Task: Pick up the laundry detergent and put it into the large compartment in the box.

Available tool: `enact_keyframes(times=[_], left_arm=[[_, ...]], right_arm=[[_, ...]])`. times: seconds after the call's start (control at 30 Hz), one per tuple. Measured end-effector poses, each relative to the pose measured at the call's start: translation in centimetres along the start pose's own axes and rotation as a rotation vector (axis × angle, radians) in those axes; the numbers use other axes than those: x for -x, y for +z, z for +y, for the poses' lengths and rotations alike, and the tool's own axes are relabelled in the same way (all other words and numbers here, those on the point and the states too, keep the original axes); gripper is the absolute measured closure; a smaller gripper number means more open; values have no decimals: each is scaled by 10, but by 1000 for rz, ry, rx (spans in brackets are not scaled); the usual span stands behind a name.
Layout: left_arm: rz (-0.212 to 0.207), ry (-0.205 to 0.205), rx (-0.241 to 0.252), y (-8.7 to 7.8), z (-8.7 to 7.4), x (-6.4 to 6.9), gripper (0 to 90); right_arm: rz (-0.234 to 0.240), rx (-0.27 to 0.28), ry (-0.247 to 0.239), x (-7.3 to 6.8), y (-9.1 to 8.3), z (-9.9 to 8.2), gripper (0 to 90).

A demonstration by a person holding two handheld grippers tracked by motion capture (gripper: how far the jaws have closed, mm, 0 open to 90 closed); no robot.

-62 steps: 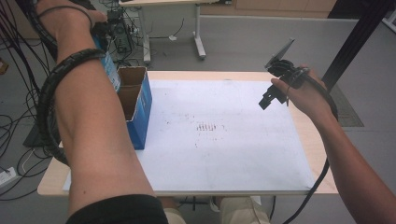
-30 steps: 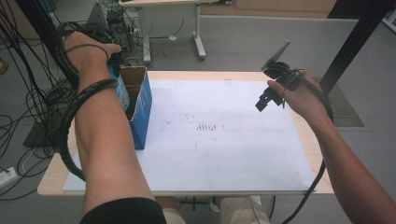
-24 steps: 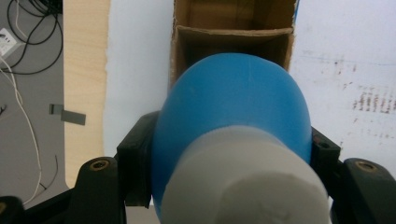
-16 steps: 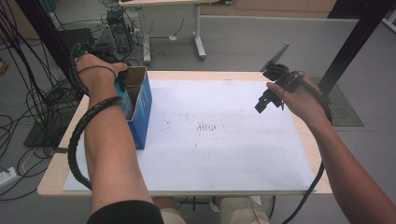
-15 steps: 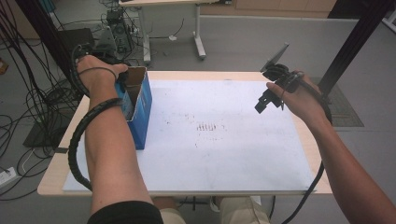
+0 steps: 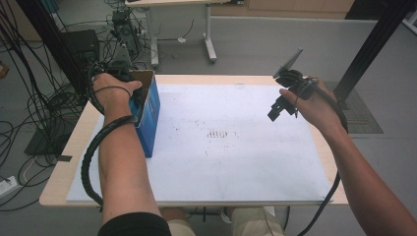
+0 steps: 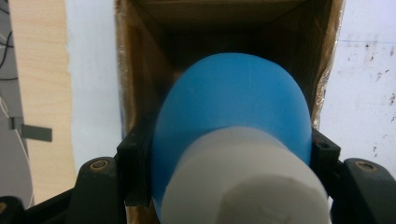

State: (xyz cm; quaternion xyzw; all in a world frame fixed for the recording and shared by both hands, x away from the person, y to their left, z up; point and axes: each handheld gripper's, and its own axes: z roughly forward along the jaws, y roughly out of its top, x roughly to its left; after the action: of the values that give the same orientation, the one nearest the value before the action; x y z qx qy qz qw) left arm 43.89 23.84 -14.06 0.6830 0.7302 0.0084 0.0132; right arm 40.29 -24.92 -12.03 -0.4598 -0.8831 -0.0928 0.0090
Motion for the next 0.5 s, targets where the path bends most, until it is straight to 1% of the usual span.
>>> enact_keyframes(times=[0.03, 0.23, 0.37, 0.5], left_arm=[[-4, 1, 0, 4, 0, 0, 366], [10, 18, -12, 14, 0, 3, 365], [5, 33, -37, 23, 2, 2, 366], [1, 35, -50, 28, 3, 1, 366]], right_arm=[[1, 0, 3, 1, 1, 0, 77], [0, -2, 2, 1, 1, 0, 78], [-3, 0, 5, 0, 0, 0, 77], [-4, 1, 5, 1, -1, -1, 77]])
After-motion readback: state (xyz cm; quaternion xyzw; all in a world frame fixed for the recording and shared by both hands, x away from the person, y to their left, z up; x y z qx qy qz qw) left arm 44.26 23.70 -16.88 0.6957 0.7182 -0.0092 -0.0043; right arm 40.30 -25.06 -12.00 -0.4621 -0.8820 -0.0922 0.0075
